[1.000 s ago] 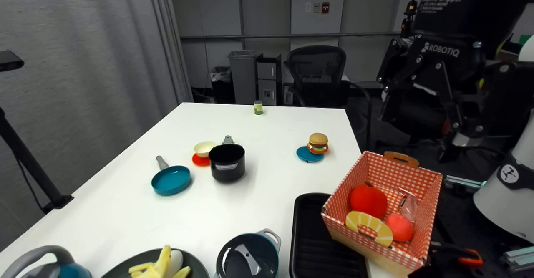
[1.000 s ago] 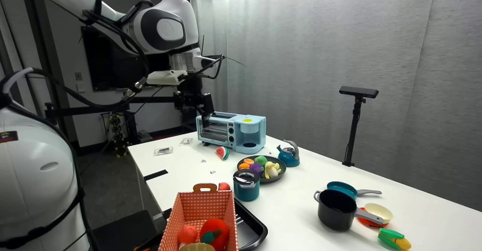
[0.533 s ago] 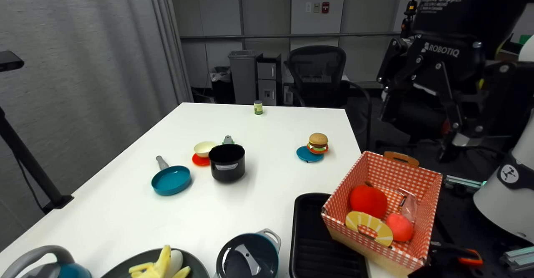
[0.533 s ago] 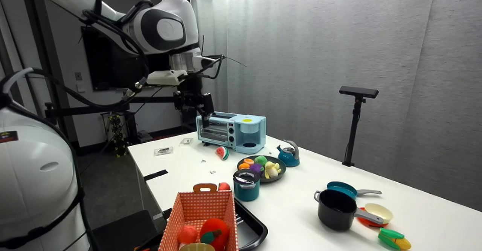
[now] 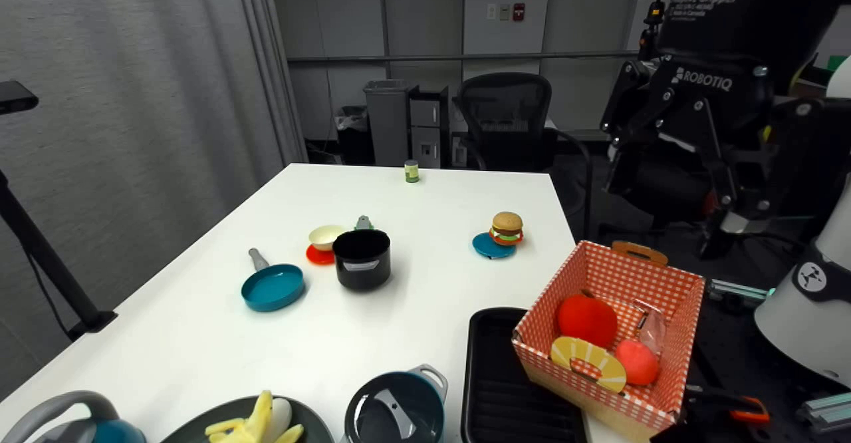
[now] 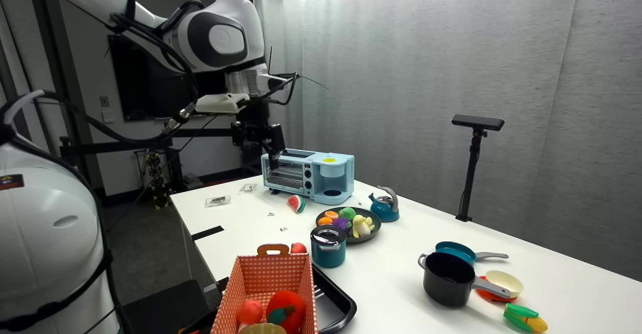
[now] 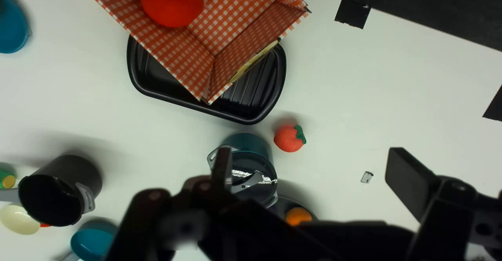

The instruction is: Take the lid off the blue pot and put it on the counter

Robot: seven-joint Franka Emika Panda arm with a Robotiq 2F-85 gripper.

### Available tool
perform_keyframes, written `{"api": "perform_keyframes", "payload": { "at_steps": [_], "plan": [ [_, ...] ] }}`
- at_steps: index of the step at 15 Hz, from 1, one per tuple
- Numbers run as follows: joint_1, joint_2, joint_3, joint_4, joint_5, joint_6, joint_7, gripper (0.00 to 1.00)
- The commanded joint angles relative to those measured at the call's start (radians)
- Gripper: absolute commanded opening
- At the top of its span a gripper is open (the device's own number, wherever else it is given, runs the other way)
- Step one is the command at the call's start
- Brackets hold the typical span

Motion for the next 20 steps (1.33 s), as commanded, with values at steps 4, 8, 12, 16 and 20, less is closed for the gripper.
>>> {"api": "perform_keyframes", "payload": {
  "at_steps": [4,8,12,16,20],
  "plan": [
    [0.006,0.001,-0.006,0.002,-0.004,-0.002,0.003,1.0],
    [0.006,0.001,-0.006,0.002,-0.004,-0.002,0.003,1.0],
    [0.006,0.004,-0.007,0.002,-0.005,-0.002,0.0,1.0],
    [-0.005,0.025,-0.006,0.007,-0.019,-0.001,0.005,1.0],
    [-0.028,0.066,0.0,0.015,-0.048,0.014,0.032,1.0]
  ]
}}
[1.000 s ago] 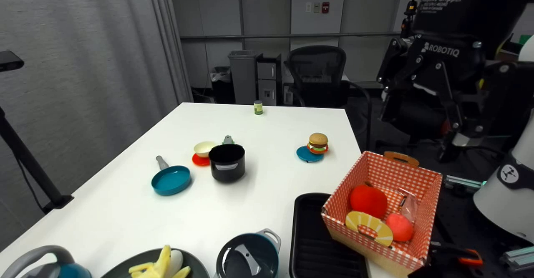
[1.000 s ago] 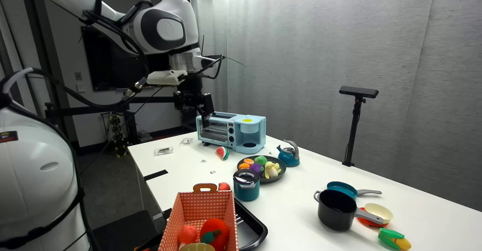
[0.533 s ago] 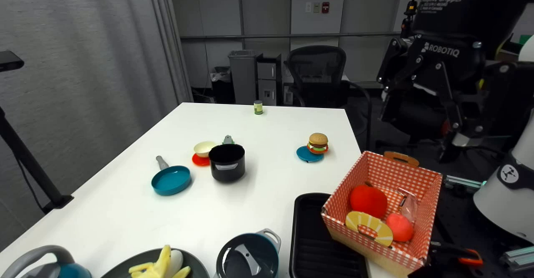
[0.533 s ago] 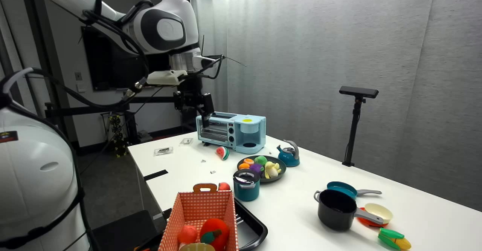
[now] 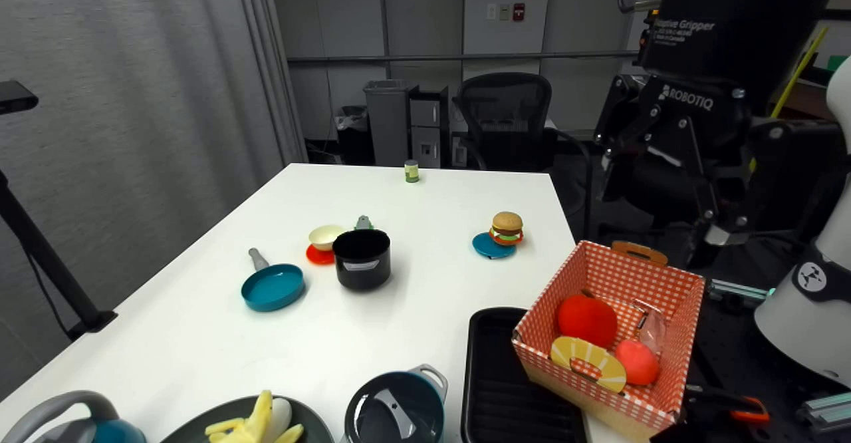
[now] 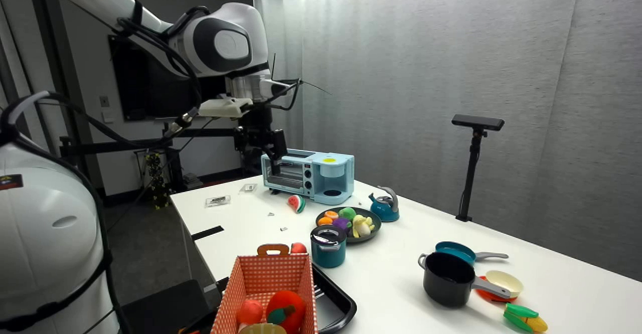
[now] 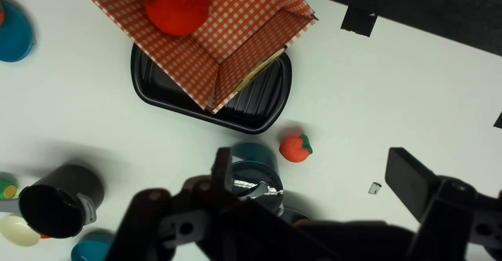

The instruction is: Take the lid off the blue pot and put it on the counter

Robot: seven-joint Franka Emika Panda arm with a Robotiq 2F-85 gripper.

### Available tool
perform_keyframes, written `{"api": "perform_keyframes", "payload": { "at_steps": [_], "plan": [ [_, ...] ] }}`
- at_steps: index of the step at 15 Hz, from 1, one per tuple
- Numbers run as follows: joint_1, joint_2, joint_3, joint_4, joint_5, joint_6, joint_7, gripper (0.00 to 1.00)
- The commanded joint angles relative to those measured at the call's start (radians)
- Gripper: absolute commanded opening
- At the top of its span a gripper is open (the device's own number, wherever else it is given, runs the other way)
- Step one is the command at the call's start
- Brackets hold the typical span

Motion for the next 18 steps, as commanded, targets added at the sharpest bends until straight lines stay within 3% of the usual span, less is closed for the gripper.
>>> {"api": "perform_keyframes", "payload": {
  "at_steps": [1,9,18],
  "plan": [
    [-0.027,0.049,0.003,0.018,-0.037,0.021,0.037,1.0],
    [-0.069,0.23,0.017,0.092,-0.123,0.119,0.121,1.0],
    [-0.097,0.497,0.018,0.27,-0.278,0.217,0.361,1.0]
  ]
}}
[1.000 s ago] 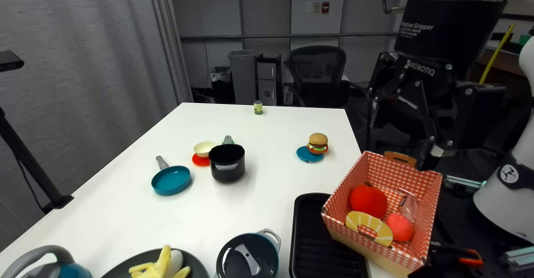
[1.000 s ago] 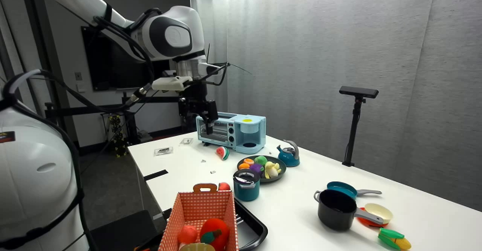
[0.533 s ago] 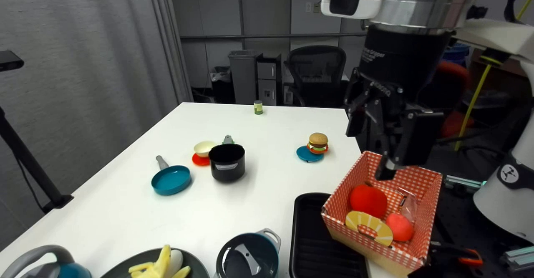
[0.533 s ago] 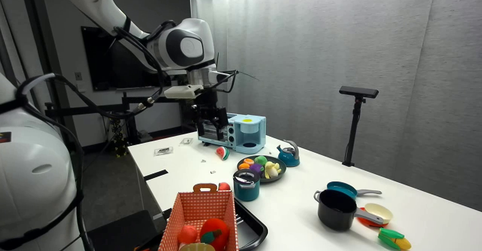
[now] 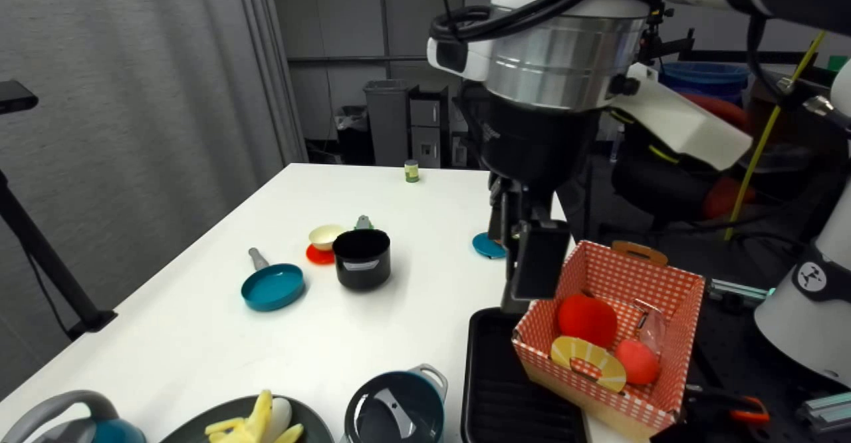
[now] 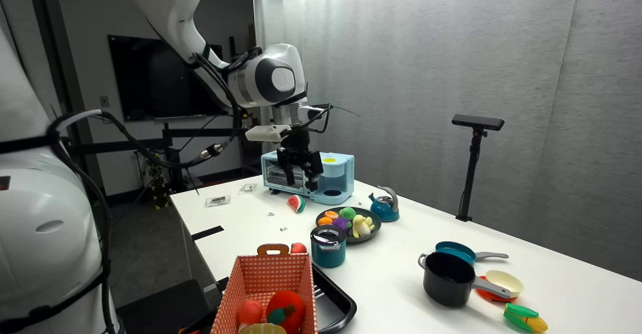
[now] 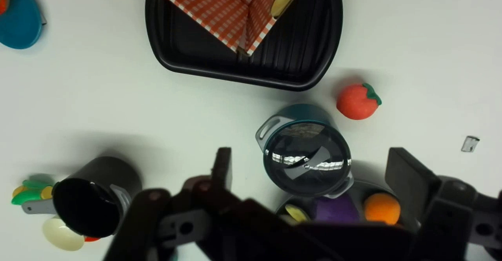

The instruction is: Take the lid off the blue pot and put it on the counter

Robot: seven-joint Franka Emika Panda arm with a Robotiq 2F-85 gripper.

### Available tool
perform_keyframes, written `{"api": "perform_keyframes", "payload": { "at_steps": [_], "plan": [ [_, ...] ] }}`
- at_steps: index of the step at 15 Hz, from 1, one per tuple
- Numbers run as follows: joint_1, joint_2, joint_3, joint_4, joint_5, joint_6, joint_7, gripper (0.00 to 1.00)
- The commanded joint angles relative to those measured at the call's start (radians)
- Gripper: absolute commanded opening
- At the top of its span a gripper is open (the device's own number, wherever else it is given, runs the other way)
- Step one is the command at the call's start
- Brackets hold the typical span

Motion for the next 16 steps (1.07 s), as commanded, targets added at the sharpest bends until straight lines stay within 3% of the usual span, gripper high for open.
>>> {"api": "perform_keyframes", "payload": {
  "at_steps": [1,5,9,16],
  "plan": [
    [-0.021,0.117,0.013,0.099,-0.111,0.026,0.169,1.0],
    [0.004,0.216,-0.003,0.183,-0.259,0.022,0.385,1.0],
    [0.036,0.298,-0.033,0.249,-0.33,0.011,0.579,1.0],
    [0.09,0.386,-0.085,0.353,-0.306,-0.018,0.886,1.0]
  ]
}}
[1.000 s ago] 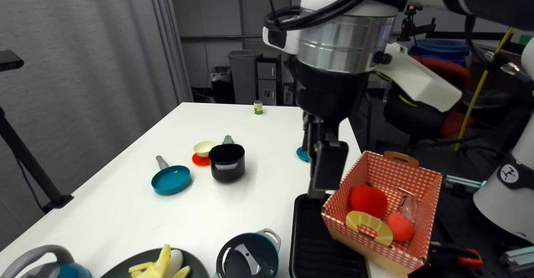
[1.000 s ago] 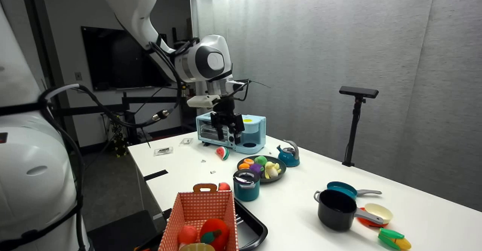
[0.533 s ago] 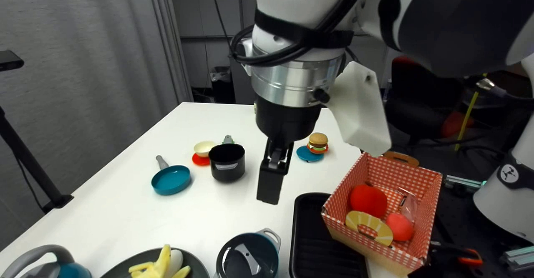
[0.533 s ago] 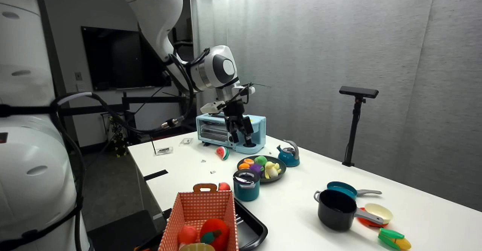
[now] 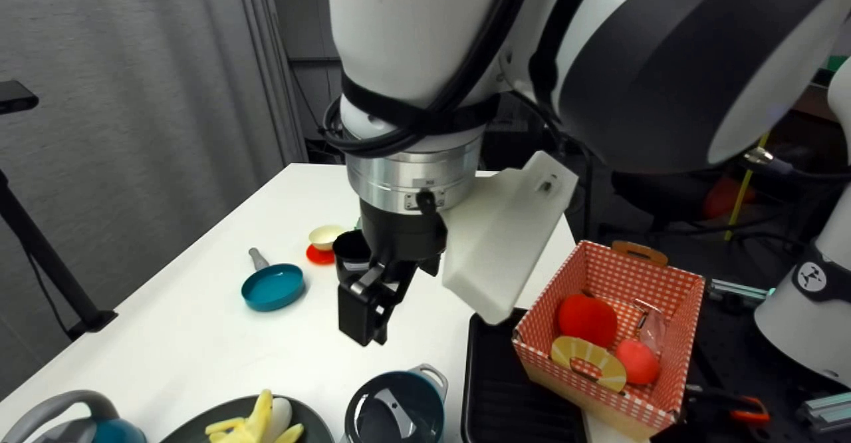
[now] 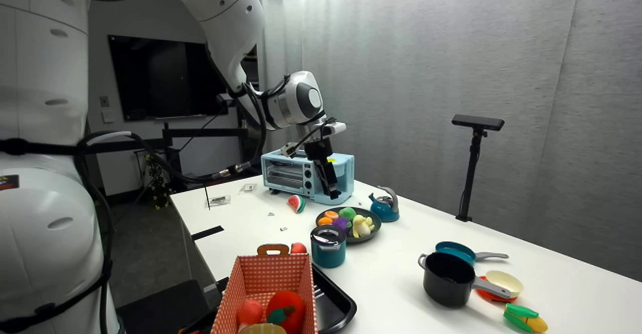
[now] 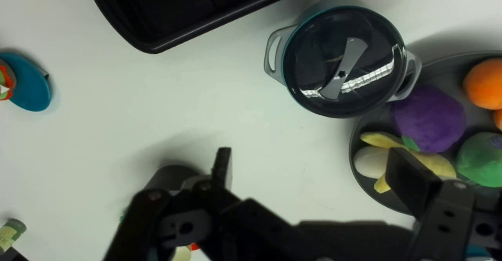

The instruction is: Take the lid off the blue pot and put it on the counter

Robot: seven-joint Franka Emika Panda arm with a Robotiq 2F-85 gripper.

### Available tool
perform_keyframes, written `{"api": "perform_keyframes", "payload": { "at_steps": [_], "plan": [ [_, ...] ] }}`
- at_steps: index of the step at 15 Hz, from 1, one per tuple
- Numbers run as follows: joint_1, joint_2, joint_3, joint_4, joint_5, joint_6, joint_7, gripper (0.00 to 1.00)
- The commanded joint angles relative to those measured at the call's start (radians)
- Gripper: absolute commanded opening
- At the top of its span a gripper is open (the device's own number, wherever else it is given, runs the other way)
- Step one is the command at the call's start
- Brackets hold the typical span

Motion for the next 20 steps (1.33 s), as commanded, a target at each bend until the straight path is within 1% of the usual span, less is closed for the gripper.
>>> {"api": "perform_keyframes", "payload": {
  "at_steps": [1,4,6,9,10,12,13,14,15,17,20],
  "plan": [
    [0.041,0.046,-0.039,0.073,0.01,-0.035,0.15,1.0],
    [0.059,0.069,-0.057,0.105,0.009,-0.049,0.291,1.0],
    [0.065,0.082,-0.06,0.123,0.037,-0.059,0.363,1.0],
    [0.07,0.097,-0.058,0.144,0.071,-0.072,0.43,1.0],
    [0.074,0.1,-0.06,0.15,0.067,-0.078,0.45,1.0],
    [0.093,0.105,-0.081,0.159,-0.005,-0.101,0.518,1.0],
    [0.109,0.108,-0.099,0.166,-0.074,-0.125,0.57,1.0],
    [0.077,0.09,-0.071,0.13,0.001,-0.081,0.481,1.0],
    [0.084,0.093,-0.078,0.135,-0.027,-0.093,0.511,1.0],
    [0.089,0.095,-0.085,0.139,-0.041,-0.103,0.528,1.0],
    [0.076,0.096,-0.069,0.132,0.027,-0.061,0.506,1.0]
  ]
}}
